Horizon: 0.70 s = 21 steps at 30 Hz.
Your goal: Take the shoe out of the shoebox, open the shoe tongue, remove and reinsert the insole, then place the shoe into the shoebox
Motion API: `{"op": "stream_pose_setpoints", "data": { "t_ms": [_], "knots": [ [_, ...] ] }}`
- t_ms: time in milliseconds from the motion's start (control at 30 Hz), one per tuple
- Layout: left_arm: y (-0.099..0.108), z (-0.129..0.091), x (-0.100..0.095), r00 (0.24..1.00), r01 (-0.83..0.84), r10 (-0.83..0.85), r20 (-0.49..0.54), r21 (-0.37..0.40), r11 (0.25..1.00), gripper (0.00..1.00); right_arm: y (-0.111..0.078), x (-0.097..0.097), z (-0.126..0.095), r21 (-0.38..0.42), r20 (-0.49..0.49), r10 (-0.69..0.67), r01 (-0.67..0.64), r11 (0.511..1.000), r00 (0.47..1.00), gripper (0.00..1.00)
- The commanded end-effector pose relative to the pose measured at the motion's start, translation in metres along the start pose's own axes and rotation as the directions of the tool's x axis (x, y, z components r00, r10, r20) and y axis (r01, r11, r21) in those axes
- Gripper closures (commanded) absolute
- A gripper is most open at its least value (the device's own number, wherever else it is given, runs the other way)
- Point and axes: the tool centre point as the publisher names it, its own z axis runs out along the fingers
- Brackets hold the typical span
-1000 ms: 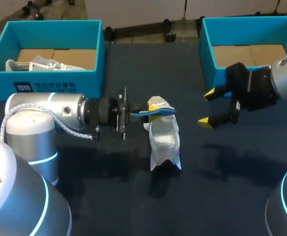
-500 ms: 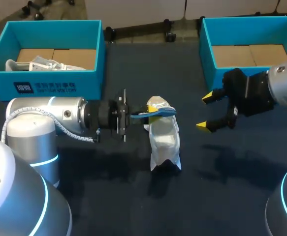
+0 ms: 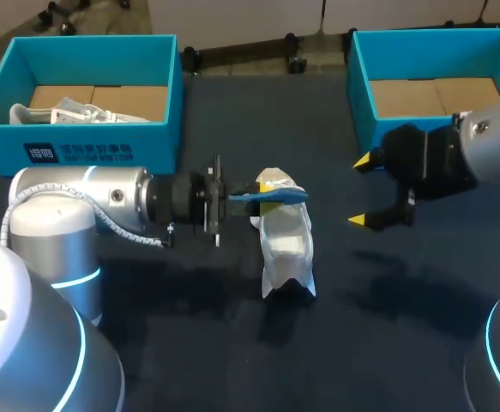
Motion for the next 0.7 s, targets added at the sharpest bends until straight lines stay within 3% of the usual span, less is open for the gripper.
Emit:
{"op": "stream_pose_setpoints", "data": {
  "t_ms": [33,467,633,700],
  "knots": [
    [0.002,-0.003,0.004,1.0,0.012,-0.012,-0.008,-0.008,1.0,1.0,0.004,0.001,0.008,0.065,-0.006,-0.035,0.036,0.997,0.999,0.0],
    [0.004,-0.007,0.017,0.999,0.045,-0.045,-0.005,-0.011,0.999,1.0,0.01,0.005,0.035,0.158,-0.037,-0.083,0.087,0.984,0.996,0.0],
    [0.009,-0.011,0.023,0.998,0.063,-0.063,0.009,-0.013,0.998,1.0,0.006,0.008,0.045,0.177,-0.054,-0.094,0.102,0.979,0.994,0.0],
    [0.012,-0.013,0.025,0.998,0.067,-0.067,0.011,-0.017,0.998,1.0,0.002,0.009,0.049,0.146,-0.05,-0.088,0.095,0.985,0.995,0.0]
  ]
}}
